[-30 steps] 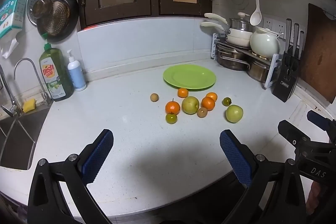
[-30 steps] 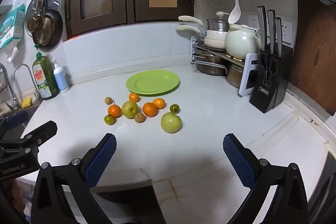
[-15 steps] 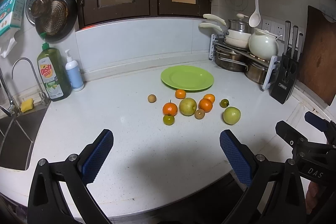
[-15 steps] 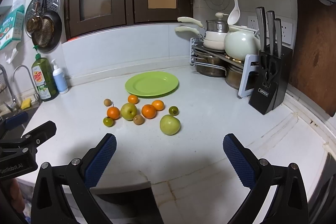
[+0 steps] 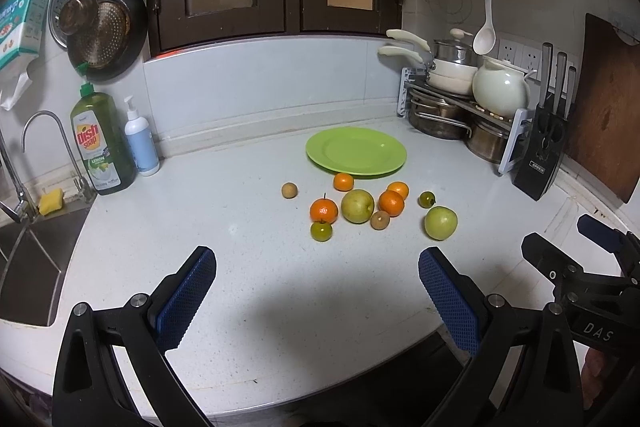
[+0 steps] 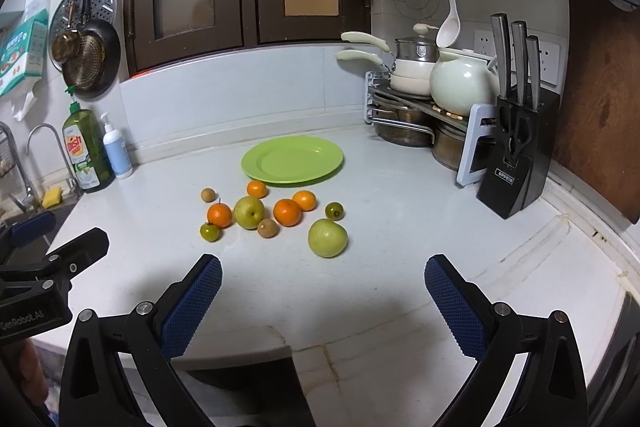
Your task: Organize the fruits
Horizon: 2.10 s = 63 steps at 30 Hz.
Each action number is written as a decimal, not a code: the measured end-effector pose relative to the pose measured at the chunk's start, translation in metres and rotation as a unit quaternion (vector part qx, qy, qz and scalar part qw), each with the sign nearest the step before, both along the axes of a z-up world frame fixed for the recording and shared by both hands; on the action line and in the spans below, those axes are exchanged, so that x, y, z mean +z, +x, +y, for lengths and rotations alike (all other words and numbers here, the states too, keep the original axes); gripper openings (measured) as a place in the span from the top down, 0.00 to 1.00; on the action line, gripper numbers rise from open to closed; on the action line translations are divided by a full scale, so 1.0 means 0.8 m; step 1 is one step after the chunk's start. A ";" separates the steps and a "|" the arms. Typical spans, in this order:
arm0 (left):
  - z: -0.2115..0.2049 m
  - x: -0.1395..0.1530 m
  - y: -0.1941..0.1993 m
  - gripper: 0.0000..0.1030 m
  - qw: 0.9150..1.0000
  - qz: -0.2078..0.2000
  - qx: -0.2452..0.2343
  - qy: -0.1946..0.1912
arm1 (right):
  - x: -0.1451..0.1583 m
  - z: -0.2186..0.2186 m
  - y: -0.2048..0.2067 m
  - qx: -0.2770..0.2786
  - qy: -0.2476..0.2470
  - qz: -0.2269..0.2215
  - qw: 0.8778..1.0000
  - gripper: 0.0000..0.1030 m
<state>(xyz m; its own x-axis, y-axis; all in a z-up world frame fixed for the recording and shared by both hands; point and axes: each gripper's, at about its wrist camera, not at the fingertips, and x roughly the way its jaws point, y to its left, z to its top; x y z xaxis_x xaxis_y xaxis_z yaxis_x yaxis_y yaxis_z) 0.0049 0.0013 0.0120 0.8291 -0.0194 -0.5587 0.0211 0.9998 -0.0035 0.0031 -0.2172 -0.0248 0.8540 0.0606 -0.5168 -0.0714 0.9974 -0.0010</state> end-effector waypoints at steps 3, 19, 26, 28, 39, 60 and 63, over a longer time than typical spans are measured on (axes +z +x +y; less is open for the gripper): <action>0.000 0.001 -0.001 0.00 1.000 -0.002 0.000 0.000 | 0.000 -0.001 0.000 0.000 0.000 0.000 1.000 0.01; 0.003 0.004 0.002 0.00 1.000 -0.007 -0.003 -0.001 | -0.001 0.000 0.002 -0.001 0.000 0.001 1.000 0.01; 0.002 0.005 0.004 0.00 1.000 -0.006 -0.005 -0.002 | -0.002 0.001 0.004 -0.001 0.000 0.003 1.000 0.01; 0.002 0.005 0.004 0.00 1.000 -0.006 -0.004 -0.001 | -0.002 0.001 0.004 -0.001 0.001 0.003 1.000 0.01; 0.005 0.003 0.018 0.00 1.000 -0.001 -0.005 0.000 | -0.006 0.006 0.017 0.000 0.002 0.013 1.000 0.01; 0.021 -0.051 0.114 0.06 0.998 0.025 -0.059 0.030 | -0.046 0.040 0.106 -0.025 0.003 0.070 0.997 0.01; 0.023 -0.061 0.134 0.09 0.996 0.032 -0.084 0.025 | -0.054 0.044 0.123 -0.043 0.006 0.080 0.996 0.01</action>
